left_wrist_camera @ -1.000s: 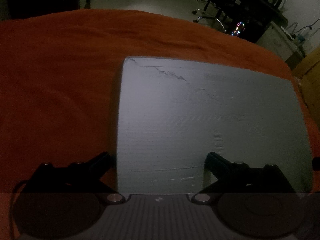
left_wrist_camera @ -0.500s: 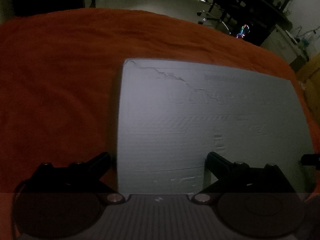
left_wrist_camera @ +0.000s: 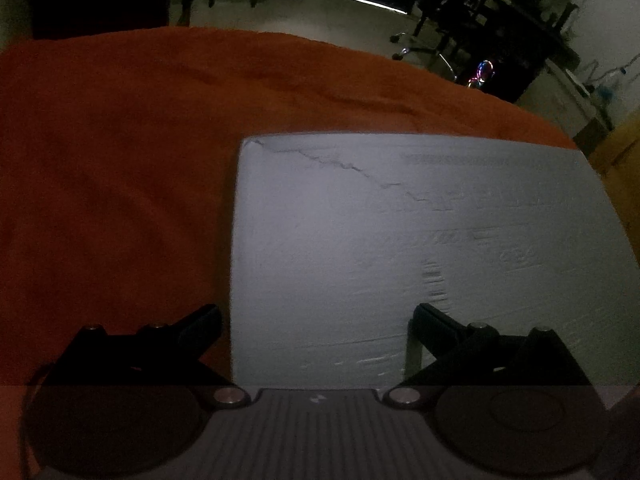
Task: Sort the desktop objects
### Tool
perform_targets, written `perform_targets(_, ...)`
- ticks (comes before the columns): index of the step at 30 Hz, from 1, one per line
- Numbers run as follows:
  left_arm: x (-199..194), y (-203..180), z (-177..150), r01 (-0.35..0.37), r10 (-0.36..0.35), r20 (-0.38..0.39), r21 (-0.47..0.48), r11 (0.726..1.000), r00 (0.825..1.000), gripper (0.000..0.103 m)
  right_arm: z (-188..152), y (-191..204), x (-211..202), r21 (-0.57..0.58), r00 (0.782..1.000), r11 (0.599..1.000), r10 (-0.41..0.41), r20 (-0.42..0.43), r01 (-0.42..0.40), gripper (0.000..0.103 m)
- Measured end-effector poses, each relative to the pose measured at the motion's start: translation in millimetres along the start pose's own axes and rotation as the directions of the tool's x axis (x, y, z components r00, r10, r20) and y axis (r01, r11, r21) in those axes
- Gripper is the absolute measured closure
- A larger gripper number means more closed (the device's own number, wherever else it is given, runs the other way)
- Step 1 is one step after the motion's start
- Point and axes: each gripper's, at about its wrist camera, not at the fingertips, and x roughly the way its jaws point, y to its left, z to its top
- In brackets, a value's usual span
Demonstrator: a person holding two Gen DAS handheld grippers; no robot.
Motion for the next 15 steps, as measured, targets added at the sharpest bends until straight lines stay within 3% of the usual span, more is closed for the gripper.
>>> perform_targets(4, -2.9, -13.1, -0.2, -0.026, 0.025, 0.021, 0.049, 0.998, 0.999, 0.0, -0.2, 14.9, -5.1, -0.056, 0.999, 0.998, -0.034, 0.006, 0.034, 0.005)
perform_targets(9, -2.1, -29.0, -1.9, -0.038, 0.034, 0.042, 0.105, 0.994, 0.999, 0.0, -7.1, 34.8, -4.3, -0.162, 0.981, 0.968, -0.193, 0.021, 0.194, 0.005)
perform_targets(13, 4.0, -42.3, -6.0, -0.035, 0.031, 0.023, 0.17, 0.985, 0.999, 0.0, -17.9, 41.5, 7.0, -0.26, 0.933, 0.897, -0.356, 0.054, 0.357, 0.005)
perform_targets(15, 6.9, -44.0, -9.4, -0.009, 0.008, 0.007, 0.157, 0.987, 1.0, 0.001, -23.1, 44.4, 15.2, -0.294, 0.905, 0.859, -0.42, 0.063, 0.419, 0.005)
